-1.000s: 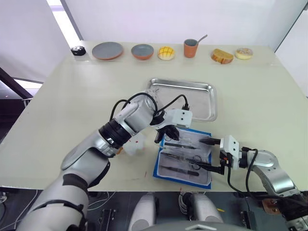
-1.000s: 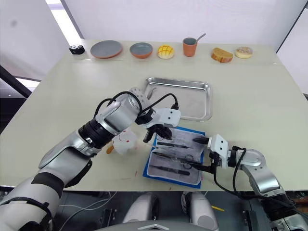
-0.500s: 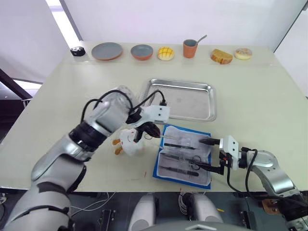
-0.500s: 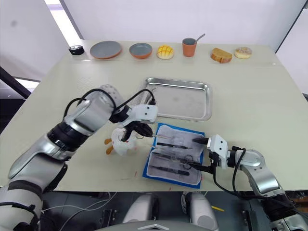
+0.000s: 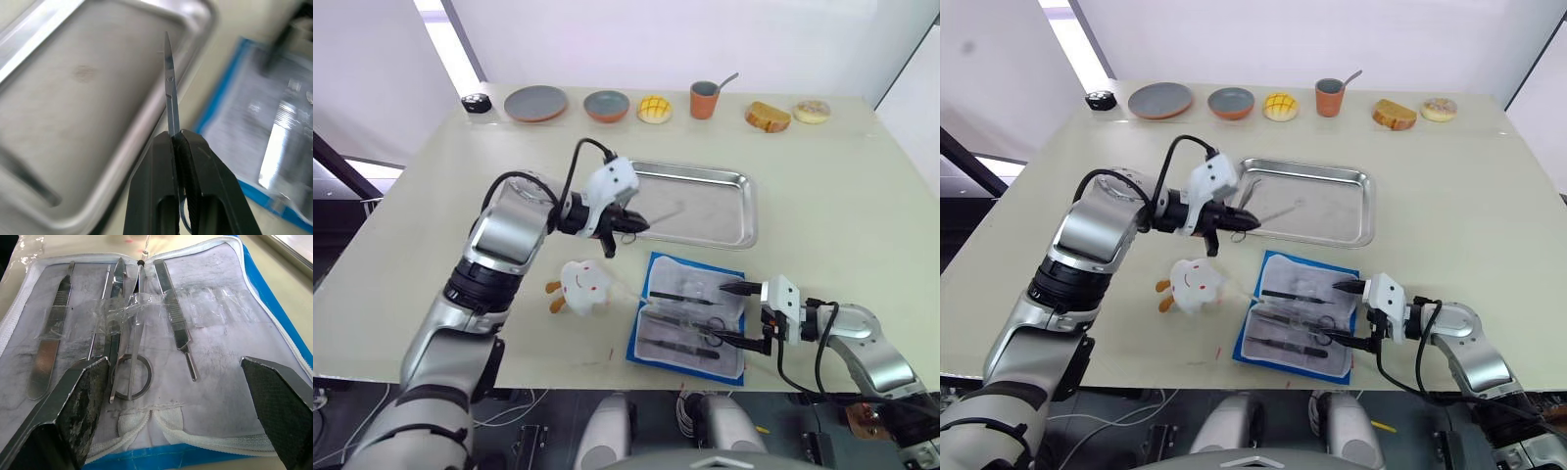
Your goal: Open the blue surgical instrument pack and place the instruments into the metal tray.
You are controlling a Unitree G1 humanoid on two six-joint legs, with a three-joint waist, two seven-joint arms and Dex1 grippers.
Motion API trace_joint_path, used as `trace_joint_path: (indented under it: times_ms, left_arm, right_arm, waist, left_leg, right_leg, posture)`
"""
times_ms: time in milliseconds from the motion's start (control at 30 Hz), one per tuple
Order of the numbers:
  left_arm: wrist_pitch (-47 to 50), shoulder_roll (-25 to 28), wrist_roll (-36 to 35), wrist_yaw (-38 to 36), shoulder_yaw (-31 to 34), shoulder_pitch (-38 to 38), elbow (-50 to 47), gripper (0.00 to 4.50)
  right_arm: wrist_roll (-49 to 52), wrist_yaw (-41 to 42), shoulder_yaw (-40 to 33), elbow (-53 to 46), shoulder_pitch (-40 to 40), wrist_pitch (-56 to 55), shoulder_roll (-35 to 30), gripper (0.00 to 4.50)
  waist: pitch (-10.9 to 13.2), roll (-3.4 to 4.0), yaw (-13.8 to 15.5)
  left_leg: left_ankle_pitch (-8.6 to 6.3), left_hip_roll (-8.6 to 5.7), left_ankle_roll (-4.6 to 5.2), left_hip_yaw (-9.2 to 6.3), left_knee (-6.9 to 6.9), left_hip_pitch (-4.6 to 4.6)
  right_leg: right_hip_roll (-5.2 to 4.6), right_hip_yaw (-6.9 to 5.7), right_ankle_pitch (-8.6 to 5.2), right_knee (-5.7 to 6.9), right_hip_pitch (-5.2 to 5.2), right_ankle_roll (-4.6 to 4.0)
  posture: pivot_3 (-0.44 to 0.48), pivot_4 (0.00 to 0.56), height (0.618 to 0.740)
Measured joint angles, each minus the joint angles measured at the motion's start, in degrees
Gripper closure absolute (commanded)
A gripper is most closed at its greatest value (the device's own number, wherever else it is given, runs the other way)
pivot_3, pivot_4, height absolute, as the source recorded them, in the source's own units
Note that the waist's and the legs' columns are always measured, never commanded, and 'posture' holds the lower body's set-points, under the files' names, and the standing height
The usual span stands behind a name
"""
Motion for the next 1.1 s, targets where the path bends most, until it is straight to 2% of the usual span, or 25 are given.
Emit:
trace_joint_path:
  times_ms: [100,133,167,267,300,467,733,1100]
  left_arm:
    - [2.77,-7.26,0.91,11.23,3.28,-1.15,2.43,4.43]
    - [5.22,-11.45,1.38,17.16,4.77,-2.1,4.09,4.43]
    - [5.53,-11.8,1.44,17.83,4.79,-2.18,4.15,4.43]
    - [9.1,-17.5,1.97,27.29,7.36,-4.29,7.62,4.43]
    - [9.2,-17.75,2.0,27.78,7.54,-4.4,7.8,4.43]
    - [7.7,-26.19,3.28,42.78,13.15,-10.26,21.73,4.43]
    - [3.08,-27.4,3.11,48.76,13.9,-13.36,32.98,4.43]
    - [1.39,-27.38,2.33,50.71,14.32,-13.66,39.17,4.43]
  right_arm:
    - [0.0,0.93,-0.07,0.44,-0.58,0.01,-0.84,0.0]
    - [0.0,1.25,-0.01,0.5,-0.92,0.2,-1.09,0.0]
    - [0.0,1.29,0.01,0.5,-0.98,0.24,-1.09,0.0]
    - [0.06,1.4,0.02,0.42,-1.04,0.66,-1.07,0.0]
    - [0.06,1.4,0.02,0.4,-1.04,0.69,-1.07,0.0]
    - [0.14,1.6,-0.17,-0.45,-0.9,2.02,-1.88,0.0]
    - [0.14,1.88,-0.18,-0.8,-1.11,3.01,-1.9,0.0]
    - [0.14,1.91,-0.18,-0.87,-1.23,3.43,-1.89,0.0]
  waist:
    - [-0.02,-0.04,0.67]
    - [-0.02,-0.05,0.87]
    - [-0.02,-0.05,0.89]
    - [-0.01,-0.03,0.92]
    - [-0.02,-0.03,0.92]
    - [-0.04,-0.07,1.11]
    - [-0.03,-0.06,1.06]
    - [-0.03,-0.06,1.02]
  left_leg:
    - [0.0,-0.03,0.0,-0.01,0.03,0.0]
    - [0.0,-0.04,0.0,-0.02,0.04,-0.01]
    - [0.0,-0.05,0.0,-0.02,0.04,-0.01]
    - [0.0,-0.06,-0.01,-0.01,0.03,-0.01]
    - [0.0,-0.06,-0.01,-0.02,0.03,-0.01]
    - [0.0,-0.15,-0.02,-0.09,0.03,-0.01]
    - [0.02,-0.17,-0.08,-0.1,-0.01,-0.05]
    - [0.12,-0.21,-0.26,-0.15,-0.01,-0.05]
  right_leg:
    - [-0.06,-0.01,0.01,-0.01,0.04,0.02]
    - [-0.06,-0.02,0.02,0.0,0.04,0.03]
    - [-0.06,-0.02,0.02,0.01,0.04,0.03]
    - [-0.07,-0.01,0.02,0.0,0.03,0.03]
    - [-0.08,-0.01,0.02,0.0,0.03,0.03]
    - [-0.18,-0.1,0.02,-0.04,0.11,0.05]
    - [-0.23,-0.13,0.02,-0.07,0.05,0.05]
    - [-0.23,-0.17,0.02,-0.06,0.05,0.05]
  posture:
    - [0.0,0.15,0.74]
    - [0.0,0.15,0.74]
    - [0.0,0.15,0.74]
    - [0.0,0.15,0.74]
    - [0.0,0.15,0.74]
    - [0.0,0.15,0.74]
    - [0.0,0.15,0.74]
    - [0.0,0.15,0.74]
